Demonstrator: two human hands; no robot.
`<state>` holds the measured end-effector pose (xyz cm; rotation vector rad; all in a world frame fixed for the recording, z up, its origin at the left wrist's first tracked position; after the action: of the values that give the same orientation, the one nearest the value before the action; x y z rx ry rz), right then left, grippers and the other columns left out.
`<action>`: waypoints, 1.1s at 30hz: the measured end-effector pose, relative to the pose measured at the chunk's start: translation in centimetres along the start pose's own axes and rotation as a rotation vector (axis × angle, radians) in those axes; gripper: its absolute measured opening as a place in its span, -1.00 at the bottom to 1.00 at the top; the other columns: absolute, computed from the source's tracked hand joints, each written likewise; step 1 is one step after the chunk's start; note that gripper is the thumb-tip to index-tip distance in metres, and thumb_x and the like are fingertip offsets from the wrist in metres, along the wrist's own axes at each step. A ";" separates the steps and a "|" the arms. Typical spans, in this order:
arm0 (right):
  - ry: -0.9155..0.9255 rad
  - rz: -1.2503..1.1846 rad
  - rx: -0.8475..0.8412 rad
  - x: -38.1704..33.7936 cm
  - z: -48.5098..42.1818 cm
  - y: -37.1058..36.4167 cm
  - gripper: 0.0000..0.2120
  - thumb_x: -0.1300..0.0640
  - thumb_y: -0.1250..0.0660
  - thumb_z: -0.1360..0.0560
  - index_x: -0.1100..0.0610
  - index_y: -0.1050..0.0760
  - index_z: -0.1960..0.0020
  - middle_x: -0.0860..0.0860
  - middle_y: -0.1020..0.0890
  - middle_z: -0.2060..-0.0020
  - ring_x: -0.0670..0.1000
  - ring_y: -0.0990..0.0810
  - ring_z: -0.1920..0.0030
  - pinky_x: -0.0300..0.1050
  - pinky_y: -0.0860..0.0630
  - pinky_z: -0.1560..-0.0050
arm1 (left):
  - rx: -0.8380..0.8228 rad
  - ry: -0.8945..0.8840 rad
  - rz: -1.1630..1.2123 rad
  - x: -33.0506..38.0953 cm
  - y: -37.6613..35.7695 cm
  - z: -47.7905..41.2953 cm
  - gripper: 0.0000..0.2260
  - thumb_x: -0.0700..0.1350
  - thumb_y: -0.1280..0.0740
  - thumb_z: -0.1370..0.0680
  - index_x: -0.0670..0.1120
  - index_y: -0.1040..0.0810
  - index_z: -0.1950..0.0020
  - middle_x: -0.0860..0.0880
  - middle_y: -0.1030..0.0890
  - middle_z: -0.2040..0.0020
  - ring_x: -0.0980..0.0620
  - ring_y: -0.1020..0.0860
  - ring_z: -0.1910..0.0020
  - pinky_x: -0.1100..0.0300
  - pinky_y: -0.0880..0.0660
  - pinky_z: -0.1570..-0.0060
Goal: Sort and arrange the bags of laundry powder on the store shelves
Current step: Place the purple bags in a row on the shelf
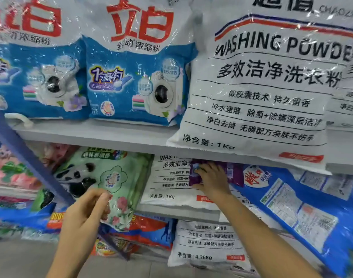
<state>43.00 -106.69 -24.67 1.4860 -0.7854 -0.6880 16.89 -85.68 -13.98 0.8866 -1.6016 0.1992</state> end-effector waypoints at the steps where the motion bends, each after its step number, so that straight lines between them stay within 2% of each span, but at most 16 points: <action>1: 0.014 0.045 0.026 -0.2 0.0 0.1 -0.47 -0.24 -0.20 -0.49 0.04 -0.41 -0.34 -0.03 -0.43 -0.32 0.07 -0.32 -0.32 -0.01 -0.17 -0.29 | 0.001 0.002 -0.012 0.1 -0.2 0.2 -0.83 -0.09 -0.26 -0.55 -0.04 -0.56 0.21 -0.05 -0.54 0.34 0.14 -0.47 0.39 0.38 -0.41 0.38; 3: 0.027 0.077 0.044 -0.7 -0.1 -0.1 -0.55 -0.16 -0.08 -0.59 0.09 -0.40 -0.33 0.00 -0.46 -0.29 0.06 -0.37 -0.28 -0.01 -0.18 -0.28 | -0.002 0.017 -0.014 0.4 -0.5 0.6 -0.83 -0.15 -0.26 -0.56 -0.11 -0.55 0.21 -0.03 -0.55 0.35 0.15 -0.47 0.41 0.40 -0.40 0.40; 6: -0.076 -0.229 0.171 -0.4 0.9 1.4 -0.64 -0.05 -0.08 -0.62 0.15 -0.49 -0.21 0.02 -0.56 -0.15 0.06 -0.47 -0.18 -0.05 -0.20 -0.26 | -0.026 0.030 -0.002 0.8 -1.1 0.5 -0.83 -0.13 -0.27 -0.55 -0.11 -0.54 0.22 -0.01 -0.55 0.37 0.18 -0.46 0.42 0.36 -0.42 0.39; 9: -0.111 -0.650 0.470 -0.1 3.7 5.3 -0.80 0.13 -0.25 -0.57 0.25 -0.55 0.07 0.07 -0.61 0.17 0.10 -0.55 0.14 -0.12 -0.32 0.10 | -0.079 0.047 -0.010 0.3 -1.9 0.2 -0.85 -0.13 -0.29 -0.55 -0.10 -0.55 0.21 0.00 -0.57 0.36 0.18 -0.48 0.41 0.36 -0.42 0.37; 11: -0.085 -0.890 0.533 -0.9 5.4 7.8 -0.86 0.22 -0.25 -0.56 0.16 -0.52 0.16 -0.08 -0.55 0.26 -0.10 -0.50 0.23 -0.23 -0.28 0.20 | -0.155 0.084 -0.041 -0.4 -3.2 0.0 -0.96 -0.12 -0.34 -0.52 -0.06 -0.56 0.12 -0.07 -0.58 0.31 0.10 -0.54 0.31 0.25 -0.46 0.28; 13: -0.060 -1.064 0.495 -2.1 6.6 9.8 -0.78 0.24 -0.23 -0.57 0.06 -0.44 0.24 -0.14 -0.49 0.34 -0.20 -0.44 0.29 -0.24 -0.30 0.25 | -0.278 0.142 -0.089 -1.4 -5.3 0.3 -0.69 -0.07 -0.44 -0.43 -0.01 -0.48 -0.13 -0.02 -0.59 0.12 0.03 -0.57 0.10 0.25 -0.51 0.15; 15: -0.074 -1.177 0.443 -3.0 7.4 11.5 -0.77 0.20 -0.22 -0.58 0.17 -0.47 0.24 0.04 -0.55 0.35 -0.05 -0.50 0.28 -0.07 -0.42 0.21 | -0.416 0.218 -0.087 -2.4 -7.4 0.7 -0.27 0.04 -0.49 -0.35 0.04 -0.22 -0.43 0.04 -0.47 -0.24 0.06 -0.49 -0.17 0.17 -0.50 -0.14; 16: -0.094 -1.244 0.416 -3.3 7.9 12.2 -0.76 0.16 -0.20 -0.59 0.19 -0.49 0.22 0.08 -0.59 0.32 0.03 -0.53 0.26 0.00 -0.46 0.18 | -0.467 0.250 -0.082 -2.6 -8.3 0.9 -0.10 0.12 -0.48 -0.31 0.06 -0.06 -0.52 0.10 -0.33 -0.35 0.10 -0.39 -0.29 0.08 -0.41 -0.29; 18: -0.132 -1.438 0.352 -4.0 8.8 13.3 -0.74 0.07 -0.17 -0.58 0.08 -0.51 0.23 -0.02 -0.62 0.34 -0.01 -0.58 0.26 -0.08 -0.52 0.17 | -0.514 0.266 -0.052 -2.4 -9.2 1.0 0.01 0.23 -0.45 -0.26 0.11 0.07 -0.55 0.21 -0.18 -0.38 0.19 -0.27 -0.31 0.03 -0.25 -0.39; 20: -0.187 -1.555 0.307 -4.8 9.7 13.7 -0.69 -0.09 -0.16 -0.51 0.08 -0.52 0.24 -0.05 -0.63 0.34 -0.03 -0.62 0.23 -0.21 -0.54 0.16 | -0.533 0.278 0.000 -1.9 -9.5 1.2 -0.15 0.25 -0.42 -0.24 0.15 -0.15 -0.46 0.31 -0.38 -0.29 0.38 -0.42 -0.15 0.08 -0.34 -0.33; 22: -0.236 -1.621 0.312 -5.4 10.4 13.9 -0.63 -0.16 -0.16 -0.44 0.09 -0.56 0.23 -0.04 -0.65 0.30 0.02 -0.64 0.17 -0.12 -0.57 0.07 | -0.487 0.294 0.150 -1.3 -9.4 1.4 -0.45 0.19 -0.41 -0.24 0.18 -0.37 -0.19 0.35 -0.61 0.04 0.52 -0.51 0.12 0.40 -0.49 0.00; 24: -0.230 -1.730 0.315 -6.3 10.9 14.5 -0.67 -0.14 -0.16 -0.43 0.01 -0.62 0.25 -0.04 -0.66 0.33 -0.03 -0.65 0.23 -0.15 -0.58 0.16 | -0.375 0.311 0.344 -1.1 -8.9 1.1 -0.61 0.04 -0.40 -0.30 0.08 -0.45 -0.10 0.18 -0.67 0.14 0.43 -0.58 0.20 0.51 -0.47 0.28; 26: -0.193 -1.788 0.304 -7.0 11.1 15.7 -0.68 -0.11 -0.16 -0.46 -0.01 -0.62 0.24 -0.01 -0.67 0.34 -0.03 -0.66 0.29 -0.22 -0.56 0.26 | -0.256 0.301 0.485 -0.6 -7.7 0.4 -0.69 -0.03 -0.38 -0.35 -0.03 -0.50 -0.07 0.02 -0.70 0.18 0.21 -0.65 0.24 0.41 -0.52 0.34; 28: -0.128 -1.743 0.343 -7.2 11.5 17.3 -0.68 -0.09 -0.14 -0.48 -0.03 -0.64 0.19 0.00 -0.68 0.32 -0.04 -0.66 0.28 -0.26 -0.56 0.26 | -0.222 0.215 0.552 0.8 -6.5 -0.2 -0.72 -0.02 -0.44 -0.33 0.00 -0.54 -0.01 -0.01 -0.71 0.16 0.09 -0.67 0.22 0.30 -0.57 0.32; 30: -0.074 -1.698 0.379 -7.2 12.0 18.7 -0.69 -0.08 -0.15 -0.49 -0.04 -0.66 0.13 -0.01 -0.69 0.26 -0.07 -0.66 0.22 -0.29 -0.55 0.22 | -0.258 0.106 0.573 2.5 -5.5 -0.6 -0.75 0.00 -0.53 -0.33 0.13 -0.57 0.05 -0.02 -0.70 0.10 0.06 -0.67 0.16 0.25 -0.58 0.27; 33: 0.038 -1.429 0.483 -7.3 13.0 21.9 -0.79 -0.07 -0.23 -0.54 -0.09 -0.60 -0.05 -0.08 -0.66 0.03 -0.11 -0.62 -0.01 -0.28 -0.52 0.00 | -0.259 0.029 0.600 4.1 -4.1 -0.9 -0.83 -0.02 -0.42 -0.40 0.22 -0.62 0.06 0.06 -0.70 0.05 0.12 -0.67 0.12 0.35 -0.55 0.26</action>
<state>26.61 -108.72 -3.90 2.4302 0.3365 -1.5524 20.33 -89.75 -11.42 0.1865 -1.7829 0.4100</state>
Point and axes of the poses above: each hand's wrist, its own z-axis away from the middle knuckle, its own y-axis out of the back of the hand, x = y × z, the point moved 7 cm from there along -z, towards the middle knuckle
